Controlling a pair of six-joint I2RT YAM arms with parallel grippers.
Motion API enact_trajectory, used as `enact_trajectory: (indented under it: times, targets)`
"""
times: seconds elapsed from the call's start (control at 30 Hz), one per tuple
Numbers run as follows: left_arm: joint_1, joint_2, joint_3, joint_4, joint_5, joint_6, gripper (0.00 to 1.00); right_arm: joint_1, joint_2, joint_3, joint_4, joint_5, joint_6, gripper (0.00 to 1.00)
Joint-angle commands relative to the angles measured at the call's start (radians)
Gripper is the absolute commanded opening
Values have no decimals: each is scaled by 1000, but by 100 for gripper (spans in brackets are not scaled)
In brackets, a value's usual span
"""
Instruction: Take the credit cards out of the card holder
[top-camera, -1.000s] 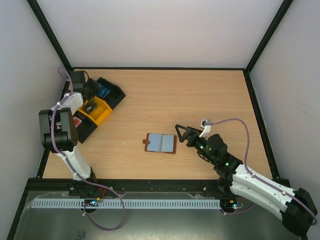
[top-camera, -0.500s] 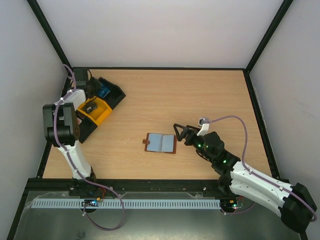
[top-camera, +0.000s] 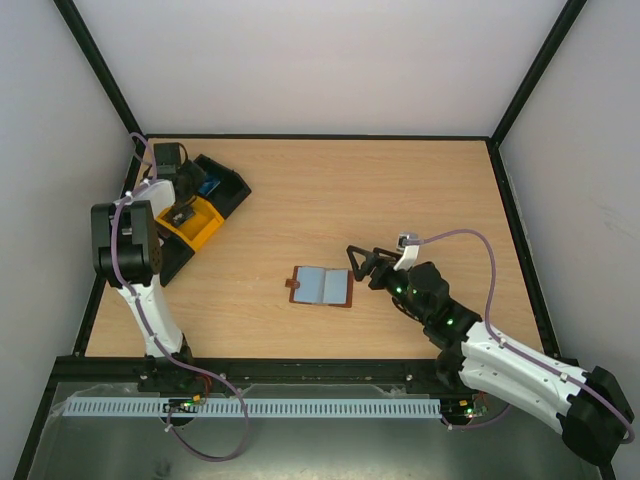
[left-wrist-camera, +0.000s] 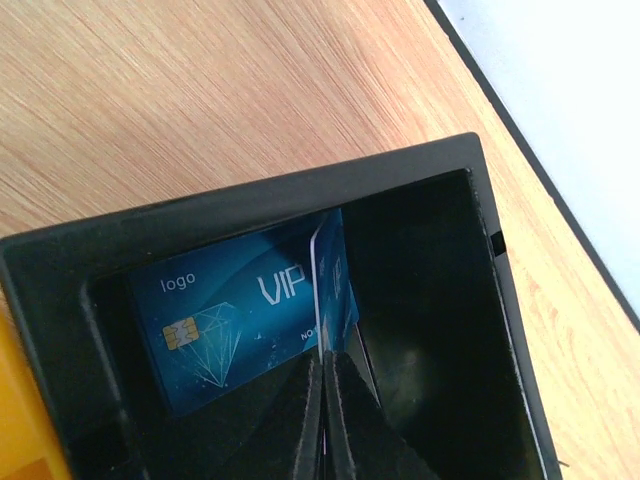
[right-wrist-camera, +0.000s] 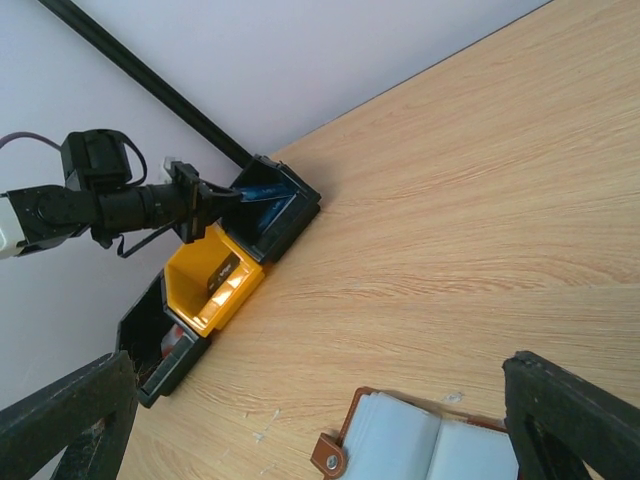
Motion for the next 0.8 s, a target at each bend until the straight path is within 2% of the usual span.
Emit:
enact_trajectory:
  times: [0.0, 0.27, 0.37, 0.5, 0.63, 0.77]
  targets:
    - [-4, 20, 30, 13, -23, -7, 7, 4, -12, 37, -33, 28, -28, 97]
    - [-3, -5, 29, 40, 26, -12, 38, 4, -24, 35, -70, 30, -33, 98]
    - [-3, -20, 34, 27, 35, -3, 39, 3, -25, 28, -56, 10, -25, 98]
    - [4, -54, 30, 12, 35, -4, 50, 2, -5, 62, -91, -5, -26, 98]
    - [17, -83, 4, 37, 80, -23, 56, -1, 8, 81, -95, -44, -40, 97]
    - [23, -116, 7, 13, 78, -21, 62, -3, 17, 133, -174, -16, -56, 97]
